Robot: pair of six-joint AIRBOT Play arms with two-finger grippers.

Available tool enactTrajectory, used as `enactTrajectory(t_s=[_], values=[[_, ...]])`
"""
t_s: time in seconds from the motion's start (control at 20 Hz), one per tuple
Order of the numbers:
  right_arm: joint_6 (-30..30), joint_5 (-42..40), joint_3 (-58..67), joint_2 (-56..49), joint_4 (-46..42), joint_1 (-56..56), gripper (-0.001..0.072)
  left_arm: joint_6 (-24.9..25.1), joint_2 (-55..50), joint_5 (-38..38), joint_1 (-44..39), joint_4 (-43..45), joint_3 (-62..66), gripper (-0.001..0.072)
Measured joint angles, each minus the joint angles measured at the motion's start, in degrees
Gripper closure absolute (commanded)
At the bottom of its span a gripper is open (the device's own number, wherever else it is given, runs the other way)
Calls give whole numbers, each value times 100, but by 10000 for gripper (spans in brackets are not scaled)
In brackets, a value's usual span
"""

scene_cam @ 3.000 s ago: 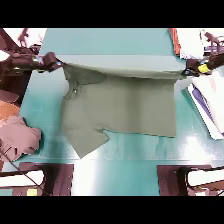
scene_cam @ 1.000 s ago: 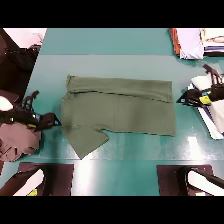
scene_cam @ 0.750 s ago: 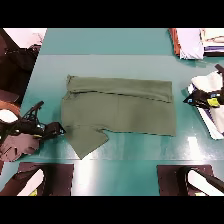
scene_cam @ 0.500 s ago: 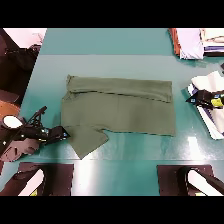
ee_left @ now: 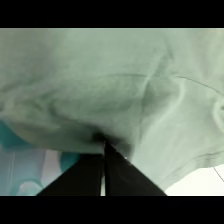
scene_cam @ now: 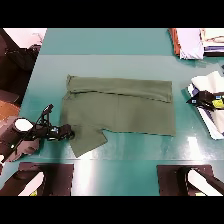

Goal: Fold the shirts.

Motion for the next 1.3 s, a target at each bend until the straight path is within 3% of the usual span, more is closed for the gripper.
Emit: enactTrajectory(t_s=[0.3, 0.6, 0.85, 0.9, 1.0, 1.05, 1.1, 1.15, 1.2, 1.3], values=[[-170, 203, -1167, 181, -20, -890, 260, 236, 11, -306, -55, -116, 363, 682], [-339, -350, -2544, 79, 59, -1335, 260, 345, 11, -387, -59, -136, 573, 682], [-551, -555, -2942, -461, 708, -1397, 264, 402, 11, -402, -59, -138, 601, 681], [-586, -568, -2966, -553, 793, -1394, 283, 404, 11, -402, -59, -138, 603, 681], [-640, -651, -3010, -691, 911, -1333, 408, 409, 11, -404, -59, -138, 603, 681], [-664, -702, -3025, -721, 940, -1270, 409, 411, 11, -404, -59, -136, 603, 682], [-684, -732, -3032, -726, 964, -1193, 481, 417, 11, -409, -59, -136, 603, 682], [-704, -798, -3040, -706, 964, -1102, 617, 420, 11, -424, -59, -136, 603, 682], [-717, -881, -3047, -662, 949, -1016, 694, 420, 11, -435, -59, -136, 605, 682], [-767, -997, -3064, -470, 911, -863, 695, 420, 11, -487, -59, -133, 616, 684]])
